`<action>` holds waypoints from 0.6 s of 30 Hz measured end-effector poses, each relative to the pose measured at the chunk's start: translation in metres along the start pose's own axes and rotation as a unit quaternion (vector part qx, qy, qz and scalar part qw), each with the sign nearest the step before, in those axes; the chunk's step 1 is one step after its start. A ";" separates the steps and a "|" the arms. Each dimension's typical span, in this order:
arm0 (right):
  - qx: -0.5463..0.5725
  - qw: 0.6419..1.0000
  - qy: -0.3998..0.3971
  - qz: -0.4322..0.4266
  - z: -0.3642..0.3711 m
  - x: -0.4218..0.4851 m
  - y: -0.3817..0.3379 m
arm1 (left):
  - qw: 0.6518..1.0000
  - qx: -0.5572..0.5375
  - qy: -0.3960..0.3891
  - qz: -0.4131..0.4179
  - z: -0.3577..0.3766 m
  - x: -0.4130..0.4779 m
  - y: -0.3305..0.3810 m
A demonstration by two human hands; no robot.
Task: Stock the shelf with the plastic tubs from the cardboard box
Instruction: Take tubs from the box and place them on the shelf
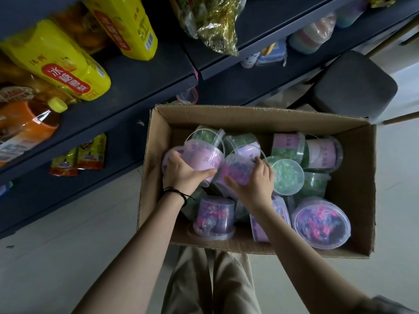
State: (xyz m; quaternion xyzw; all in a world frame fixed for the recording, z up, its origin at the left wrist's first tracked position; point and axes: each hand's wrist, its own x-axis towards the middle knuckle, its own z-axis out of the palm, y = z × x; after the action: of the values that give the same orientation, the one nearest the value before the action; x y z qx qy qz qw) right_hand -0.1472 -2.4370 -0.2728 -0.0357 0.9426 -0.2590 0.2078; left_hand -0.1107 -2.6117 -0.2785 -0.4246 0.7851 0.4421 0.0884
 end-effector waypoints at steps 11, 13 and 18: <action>0.009 0.997 0.071 0.039 0.005 -0.007 -0.002 | 0.978 -0.117 -0.074 -0.156 -0.017 -0.026 -0.044; 0.004 0.993 0.090 0.070 0.010 -0.012 -0.005 | 0.977 -0.140 -0.078 -0.139 -0.017 -0.026 -0.041; -0.028 0.995 0.062 0.071 0.018 -0.017 -0.009 | 0.976 -0.189 -0.059 -0.089 -0.020 -0.032 -0.027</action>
State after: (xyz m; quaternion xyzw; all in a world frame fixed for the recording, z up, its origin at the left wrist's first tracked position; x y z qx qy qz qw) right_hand -0.1249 -2.4507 -0.2759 0.0413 0.9608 -0.2187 0.1654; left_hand -0.0660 -2.6145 -0.2669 -0.4751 0.6397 0.5972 0.0916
